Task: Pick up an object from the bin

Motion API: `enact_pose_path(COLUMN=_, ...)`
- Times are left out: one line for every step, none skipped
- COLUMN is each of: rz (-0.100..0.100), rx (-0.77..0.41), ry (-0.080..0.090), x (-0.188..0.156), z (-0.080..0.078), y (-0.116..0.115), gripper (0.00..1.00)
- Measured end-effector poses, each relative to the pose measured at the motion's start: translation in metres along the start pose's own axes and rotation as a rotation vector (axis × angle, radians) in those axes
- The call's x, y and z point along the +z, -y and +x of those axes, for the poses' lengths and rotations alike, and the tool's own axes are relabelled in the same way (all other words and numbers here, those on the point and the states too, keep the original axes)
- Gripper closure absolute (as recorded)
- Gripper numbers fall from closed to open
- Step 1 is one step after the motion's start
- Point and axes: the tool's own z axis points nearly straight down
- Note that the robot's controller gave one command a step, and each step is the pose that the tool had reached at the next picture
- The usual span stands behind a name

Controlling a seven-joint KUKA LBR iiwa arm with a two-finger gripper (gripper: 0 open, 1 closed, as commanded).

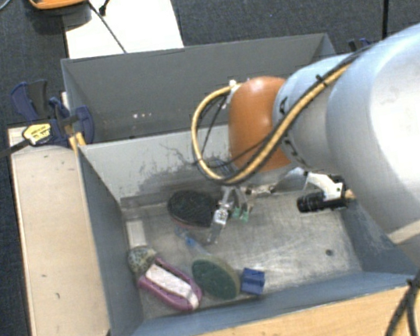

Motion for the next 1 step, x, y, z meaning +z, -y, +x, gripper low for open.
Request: enact_pose_path(rz=-0.001, rx=-0.007, ry=0.003, x=-0.0023, z=-0.0008, y=-0.0004, gripper=1.00)
